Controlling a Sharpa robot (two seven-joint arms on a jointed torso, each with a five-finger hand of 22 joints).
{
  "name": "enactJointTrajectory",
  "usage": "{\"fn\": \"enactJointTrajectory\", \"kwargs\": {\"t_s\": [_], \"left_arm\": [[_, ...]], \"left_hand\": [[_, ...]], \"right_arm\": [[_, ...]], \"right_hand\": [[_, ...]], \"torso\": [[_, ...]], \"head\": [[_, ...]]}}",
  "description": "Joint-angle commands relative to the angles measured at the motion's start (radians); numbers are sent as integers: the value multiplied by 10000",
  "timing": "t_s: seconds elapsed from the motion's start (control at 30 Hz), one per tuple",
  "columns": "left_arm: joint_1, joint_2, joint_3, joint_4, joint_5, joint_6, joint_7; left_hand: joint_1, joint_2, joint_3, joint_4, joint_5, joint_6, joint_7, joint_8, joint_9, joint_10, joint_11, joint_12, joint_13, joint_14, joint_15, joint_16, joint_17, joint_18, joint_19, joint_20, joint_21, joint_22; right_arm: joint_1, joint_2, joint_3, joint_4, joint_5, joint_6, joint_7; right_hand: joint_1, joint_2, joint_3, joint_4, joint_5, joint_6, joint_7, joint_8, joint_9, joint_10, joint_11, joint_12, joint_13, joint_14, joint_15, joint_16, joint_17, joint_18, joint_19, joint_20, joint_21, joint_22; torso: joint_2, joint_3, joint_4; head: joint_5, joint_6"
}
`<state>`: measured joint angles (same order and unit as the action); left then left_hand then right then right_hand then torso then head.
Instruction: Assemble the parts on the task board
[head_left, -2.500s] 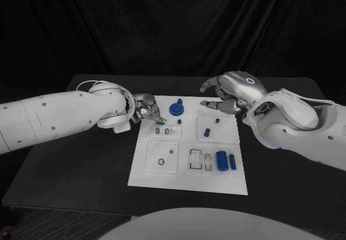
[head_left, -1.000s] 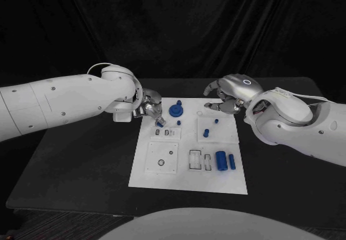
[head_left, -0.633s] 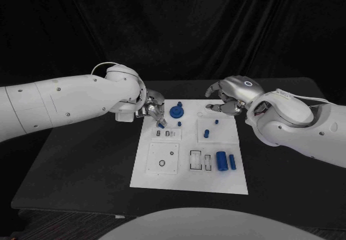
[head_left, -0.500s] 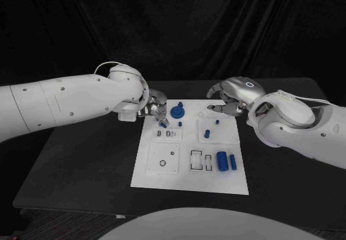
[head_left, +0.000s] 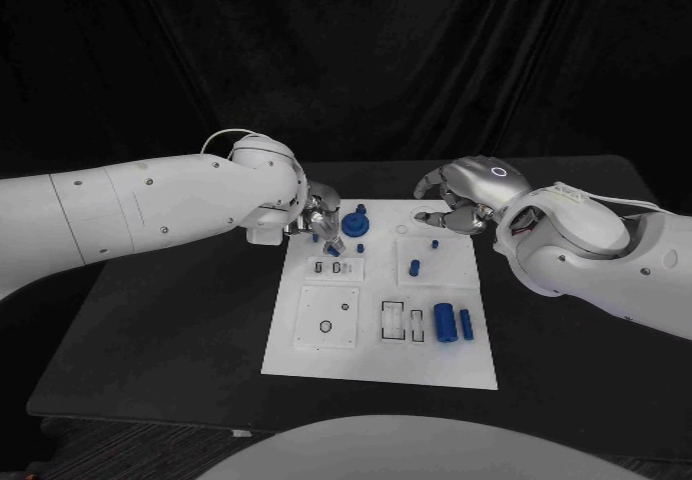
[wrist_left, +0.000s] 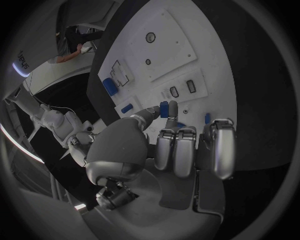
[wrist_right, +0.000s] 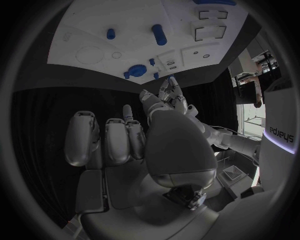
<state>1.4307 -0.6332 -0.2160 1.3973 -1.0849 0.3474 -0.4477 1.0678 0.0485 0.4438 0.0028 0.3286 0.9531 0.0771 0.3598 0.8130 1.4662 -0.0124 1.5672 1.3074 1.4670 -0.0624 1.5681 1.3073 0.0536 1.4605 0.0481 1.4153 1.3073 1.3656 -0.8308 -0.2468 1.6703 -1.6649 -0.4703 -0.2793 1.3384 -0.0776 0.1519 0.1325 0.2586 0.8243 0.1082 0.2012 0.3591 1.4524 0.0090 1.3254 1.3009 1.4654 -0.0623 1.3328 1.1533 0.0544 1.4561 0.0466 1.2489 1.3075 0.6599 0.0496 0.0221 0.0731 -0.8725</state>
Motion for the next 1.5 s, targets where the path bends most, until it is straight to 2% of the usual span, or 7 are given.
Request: {"fn": "enactJointTrajectory", "kwargs": {"t_s": [0.03, 0.13, 0.3, 0.57, 0.87, 1.07, 1.5], "left_arm": [[-67, 58, 10, -114, -330, -73, -52], [-106, 64, 10, -125, -560, -56, -68], [-180, 79, 9, -101, -725, -64, -78], [-366, 124, 9, -148, -789, -215, -54], [-506, 160, 9, -228, -801, -370, -30], [-582, 176, 9, -210, -803, -508, -11], [-706, 193, 9, -167, -802, -699, 22]], "left_hand": [[54, 150, 418, -394, -74, 298, -274, -9, 19, 1046, -87, 36, 2634, 1038, -53, 27, 2635, -162, 238, -28, 15, 2131], [-47, 141, 403, -395, -265, 306, -277, -58, 56, 1046, -92, 36, 2634, 1038, -63, 27, 2635, -153, 227, -38, -29, 2118], [-71, 149, 402, -389, -293, 311, -277, -70, 62, 1046, -93, 36, 2634, 1038, -64, 27, 2635, -156, 236, -39, -16, 2122], [-102, 175, 412, -380, -332, 313, -278, -94, 68, 1046, -93, 36, 2634, 1038, -65, 27, 2635, -154, 233, -41, -30, 2118], [-191, 209, 408, -364, -502, 322, -274, -158, 87, 1046, -89, 36, 2634, 1038, -63, 27, 2635, -149, 225, -42, -59, 2111], [-204, 212, 405, -359, -514, 327, -274, -162, 90, 1046, -88, 36, 2634, 1038, -63, 27, 2635, -148, 222, -42, -67, 2109], [-387, 275, 364, -257, -568, 375, -273, -219, 121, 1046, -85, 36, 2634, 1038, -58, 27, 2635, -151, 231, -40, -67, 2112]], "right_arm": [[-31, -21, 6, 13, -53, 73, -184], [-42, -34, 6, 11, -53, 70, -188], [-73, -40, 6, -11, -53, 70, -190], [-105, -41, 6, -20, -53, 98, -198], [-111, -59, 7, -17, -53, 129, -212], [-113, -61, 7, -14, -53, 127, -214], [-113, -69, 7, -15, -53, 147, -227]], "right_hand": [[42, 66, -15, 51, 69, 64, -27, 50, -15, -46, 44, -32, 0, 353, 47, -5, 1, 112, -14, 45, -36, 1759], [42, 66, -15, 51, 69, 64, -27, 50, -15, -46, 44, -32, 0, 353, 47, -5, 1, 112, -14, 45, -36, 1759], [48, 68, -16, 56, 79, 78, -25, 57, -20, -42, 50, -27, 5, 354, 52, -3, 4, 112, -13, 48, -36, 1759], [54, 71, -15, 61, 89, 92, -22, 64, -24, -48, 56, -42, -11, 352, 57, -11, -10, 114, -17, 51, -49, 1756], [54, 71, -15, 61, 89, 92, -22, 64, -24, -48, 56, -42, -11, 352, 57, -11, -10, 114, -17, 51, -49, 1756], [65, 80, -12, 69, 103, 111, -17, 72, -33, -45, 66, -42, -12, 354, 64, -9, -7, 114, -18, 56, -55, 1754], [79, 101, -3, 83, 134, 126, -9, 77, -46, -43, 77, -43, -15, 356, 74, -5, -1, 115, -19, 63, -60, 1753]], "torso": [[1, 1, 1], [4, 1, -3], [-6, 15, -9], [4, 11, -13], [1, 2, 19], [-4, 2, -11], [8, 1, 3]], "head": [[20, -2], [36, -2], [97, -2], [81, -2], [70, -2], [111, -2], [112, -2]]}}
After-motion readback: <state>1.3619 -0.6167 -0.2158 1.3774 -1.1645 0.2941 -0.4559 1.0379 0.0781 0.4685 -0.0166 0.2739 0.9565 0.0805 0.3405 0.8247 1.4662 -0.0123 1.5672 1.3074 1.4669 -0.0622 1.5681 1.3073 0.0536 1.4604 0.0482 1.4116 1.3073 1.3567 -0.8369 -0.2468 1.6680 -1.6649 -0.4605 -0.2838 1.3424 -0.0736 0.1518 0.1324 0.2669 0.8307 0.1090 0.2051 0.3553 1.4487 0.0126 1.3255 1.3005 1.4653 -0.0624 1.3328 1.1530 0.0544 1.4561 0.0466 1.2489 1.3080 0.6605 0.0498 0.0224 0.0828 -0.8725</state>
